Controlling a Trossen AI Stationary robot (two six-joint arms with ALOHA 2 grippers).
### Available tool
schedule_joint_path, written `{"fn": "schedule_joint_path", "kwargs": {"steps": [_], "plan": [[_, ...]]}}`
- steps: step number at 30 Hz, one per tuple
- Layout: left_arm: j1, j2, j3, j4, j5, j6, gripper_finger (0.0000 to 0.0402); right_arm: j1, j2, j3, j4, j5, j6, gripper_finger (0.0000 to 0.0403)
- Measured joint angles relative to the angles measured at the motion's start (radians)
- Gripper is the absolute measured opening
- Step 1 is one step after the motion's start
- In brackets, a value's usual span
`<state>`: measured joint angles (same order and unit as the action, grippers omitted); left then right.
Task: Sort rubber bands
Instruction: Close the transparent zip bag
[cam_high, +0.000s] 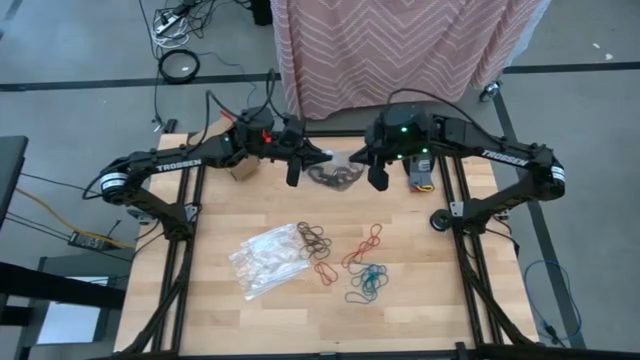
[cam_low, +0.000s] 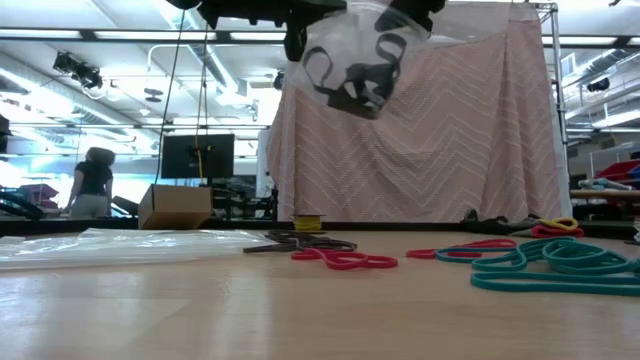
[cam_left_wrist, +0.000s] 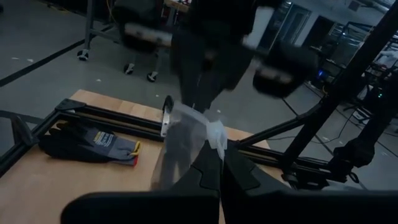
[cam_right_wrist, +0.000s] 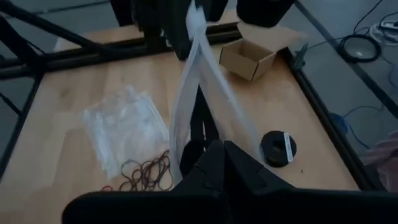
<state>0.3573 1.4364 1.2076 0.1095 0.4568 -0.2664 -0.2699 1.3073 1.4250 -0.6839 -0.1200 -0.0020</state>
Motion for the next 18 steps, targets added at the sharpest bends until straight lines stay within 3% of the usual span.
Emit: {"fn": "schedule_joint_path", "kwargs": {"steps": [11,18], "plan": [[0.001,0.000,0.000,-0.010,0.000,0.006,0.0000,0.000,-0.132,0.000,0.085,-0.009,0.054,0.0005],[0.001,0.000,0.000,-0.009,0.000,0.008,0.0000,0.000,-0.125,0.000,0.143,-0.098,0.047,0.0057]]}}
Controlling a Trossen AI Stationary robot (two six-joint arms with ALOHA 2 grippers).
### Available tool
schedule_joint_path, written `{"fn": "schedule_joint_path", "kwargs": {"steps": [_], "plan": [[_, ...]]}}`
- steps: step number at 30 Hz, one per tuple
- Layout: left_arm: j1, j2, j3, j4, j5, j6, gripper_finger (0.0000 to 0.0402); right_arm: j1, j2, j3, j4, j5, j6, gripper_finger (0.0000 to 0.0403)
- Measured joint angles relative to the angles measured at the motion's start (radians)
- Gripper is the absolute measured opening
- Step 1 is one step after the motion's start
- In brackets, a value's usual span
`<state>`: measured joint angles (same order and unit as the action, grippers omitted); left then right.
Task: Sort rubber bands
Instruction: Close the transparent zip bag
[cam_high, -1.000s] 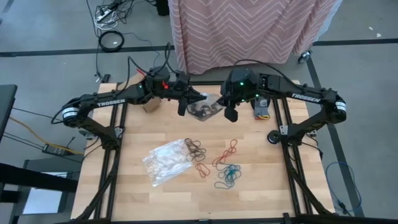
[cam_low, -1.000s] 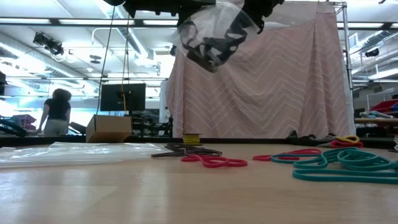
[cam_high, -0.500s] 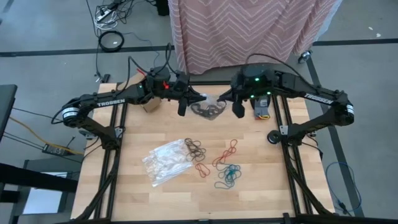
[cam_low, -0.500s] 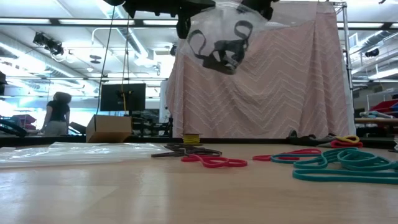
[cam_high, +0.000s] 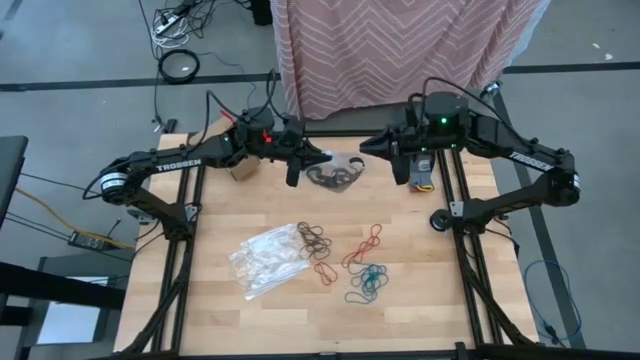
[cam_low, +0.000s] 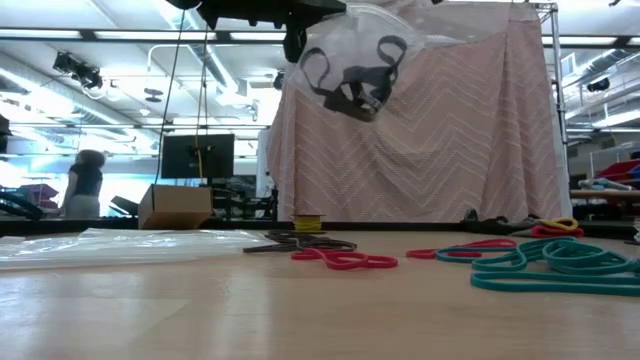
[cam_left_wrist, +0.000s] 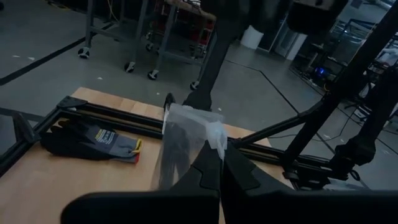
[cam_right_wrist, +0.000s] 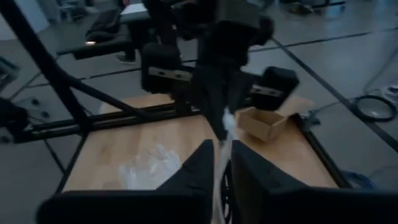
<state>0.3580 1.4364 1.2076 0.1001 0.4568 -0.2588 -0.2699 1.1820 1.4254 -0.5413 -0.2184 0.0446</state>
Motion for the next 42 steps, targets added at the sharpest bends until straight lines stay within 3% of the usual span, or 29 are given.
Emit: {"fn": "schedule_joint_path", "kwargs": {"steps": [9,16,23,29,36,42], "plan": [[0.000,0.000,0.000,-0.002,0.016,-0.005,0.0000,0.004,0.110,0.000,0.053,-0.047,-0.050,0.0153],[0.000,0.000,0.000,-0.016,0.044,-0.010,0.0000,-0.004,0.179,0.000,0.068,-0.036,-0.049,0.0175],[0.000,0.000,0.000,-0.017,0.045,-0.011,0.0000,-0.023,0.205,0.000,0.053,-0.027,-0.026,0.0130],[0.001,0.000,0.000,-0.018,0.039,-0.011,0.0000,-0.026,0.203,0.000,0.047,-0.008,-0.021,0.0016],[0.002,0.001,0.000,-0.018,0.038,-0.011,0.0004,-0.026,0.200,0.000,0.031,-0.002,-0.012,0.0001],[0.002,0.001,0.000,-0.022,0.064,-0.021,0.0032,-0.026,0.198,0.000,-0.013,-0.014,-0.012,0.0001]]}}
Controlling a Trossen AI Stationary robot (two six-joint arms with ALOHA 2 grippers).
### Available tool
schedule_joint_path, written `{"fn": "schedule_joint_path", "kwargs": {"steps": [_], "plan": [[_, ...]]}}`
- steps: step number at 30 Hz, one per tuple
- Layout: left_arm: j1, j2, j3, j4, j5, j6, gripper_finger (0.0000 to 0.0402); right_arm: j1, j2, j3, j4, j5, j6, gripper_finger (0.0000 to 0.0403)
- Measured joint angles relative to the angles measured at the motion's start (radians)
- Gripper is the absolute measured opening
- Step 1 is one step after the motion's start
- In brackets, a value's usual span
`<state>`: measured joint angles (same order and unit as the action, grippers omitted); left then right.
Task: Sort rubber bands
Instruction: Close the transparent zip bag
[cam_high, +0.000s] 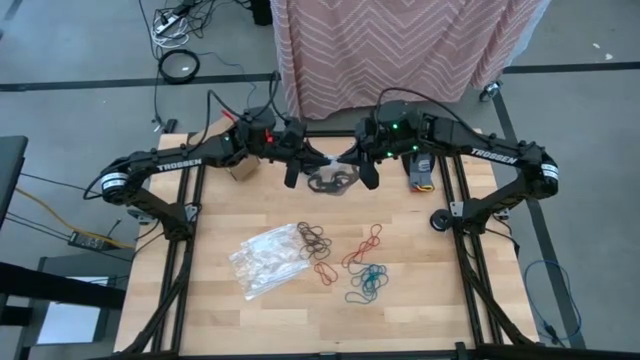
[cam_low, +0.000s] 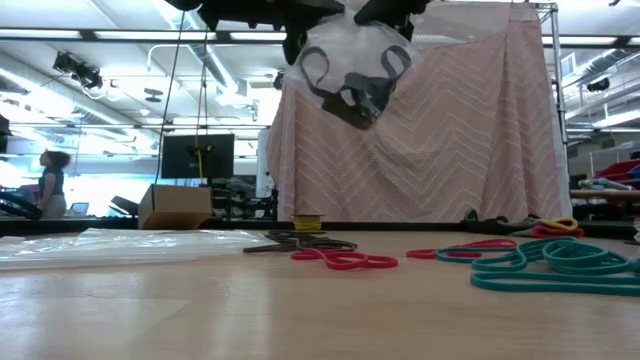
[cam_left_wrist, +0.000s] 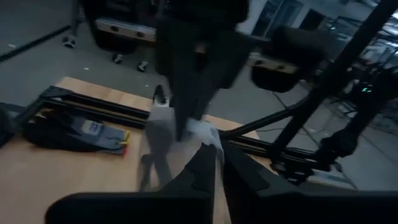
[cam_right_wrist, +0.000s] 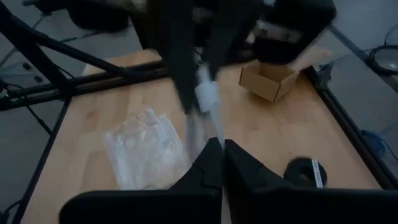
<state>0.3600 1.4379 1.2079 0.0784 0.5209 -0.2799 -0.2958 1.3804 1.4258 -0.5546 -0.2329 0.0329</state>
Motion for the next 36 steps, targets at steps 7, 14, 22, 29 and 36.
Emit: {"fn": "schedule_joint_path", "kwargs": {"steps": [7,14,22,29,36], "plan": [[0.013,-0.001,0.000,-0.003,0.033,-0.037,0.0085,-0.001,0.000,0.000,-0.003,-0.025,0.000,0.0000],[0.024,-0.001,0.000,-0.010,-0.005,-0.042,0.0096,-0.002,0.000,0.000,-0.001,-0.028,0.001,0.0000],[0.026,-0.001,0.000,-0.047,-0.052,-0.015,0.0016,-0.002,0.000,0.000,0.000,-0.030,0.001,0.0000],[0.026,-0.001,0.000,-0.046,-0.051,-0.013,0.0004,-0.002,0.000,-0.001,0.006,-0.032,0.000,0.0000],[0.026,-0.002,0.001,-0.048,-0.033,-0.012,0.0002,-0.014,-0.009,-0.001,0.089,-0.092,-0.025,0.0039]]}}
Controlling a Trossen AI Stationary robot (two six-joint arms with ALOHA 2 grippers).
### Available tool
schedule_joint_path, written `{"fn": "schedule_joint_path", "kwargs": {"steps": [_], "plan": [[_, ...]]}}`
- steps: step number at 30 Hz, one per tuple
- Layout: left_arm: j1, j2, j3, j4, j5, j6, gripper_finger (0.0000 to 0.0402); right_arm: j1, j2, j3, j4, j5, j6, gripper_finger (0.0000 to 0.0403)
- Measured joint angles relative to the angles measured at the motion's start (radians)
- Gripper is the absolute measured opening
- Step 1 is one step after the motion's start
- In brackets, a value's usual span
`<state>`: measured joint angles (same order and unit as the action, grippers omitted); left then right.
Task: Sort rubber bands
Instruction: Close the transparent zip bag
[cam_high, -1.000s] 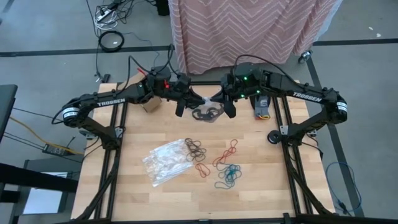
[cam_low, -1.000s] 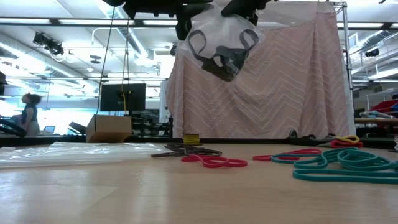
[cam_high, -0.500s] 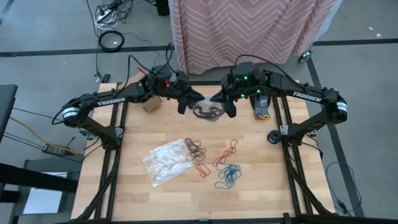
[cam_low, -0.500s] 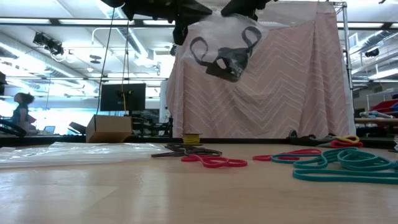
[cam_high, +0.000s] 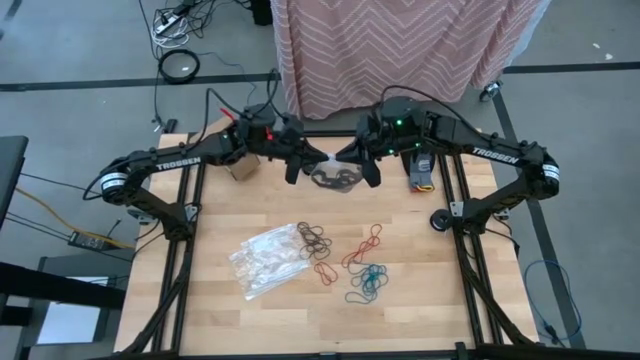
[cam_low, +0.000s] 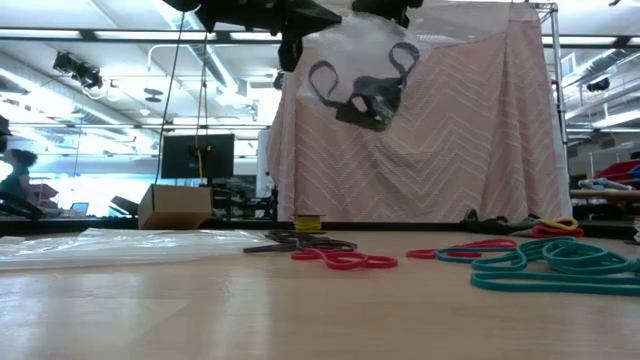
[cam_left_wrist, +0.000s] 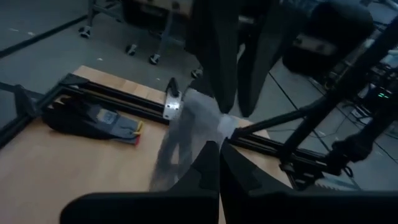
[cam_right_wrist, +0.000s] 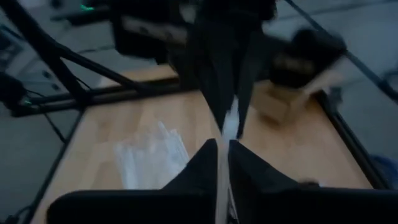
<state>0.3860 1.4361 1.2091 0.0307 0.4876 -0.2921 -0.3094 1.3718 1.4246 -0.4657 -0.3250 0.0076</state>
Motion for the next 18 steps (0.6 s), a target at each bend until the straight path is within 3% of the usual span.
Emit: {"fn": "schedule_joint_path", "kwargs": {"steps": [9,18], "plan": [[0.000,0.000,0.000,0.017,0.006,0.000,0.0001,-0.019,-0.001,0.000,0.040,-0.019,0.018,0.0121],[-0.006,0.000,0.000,0.061,0.035,-0.012,0.0001,-0.027,-0.001,0.000,0.040,-0.018,0.017,0.0114]]}}
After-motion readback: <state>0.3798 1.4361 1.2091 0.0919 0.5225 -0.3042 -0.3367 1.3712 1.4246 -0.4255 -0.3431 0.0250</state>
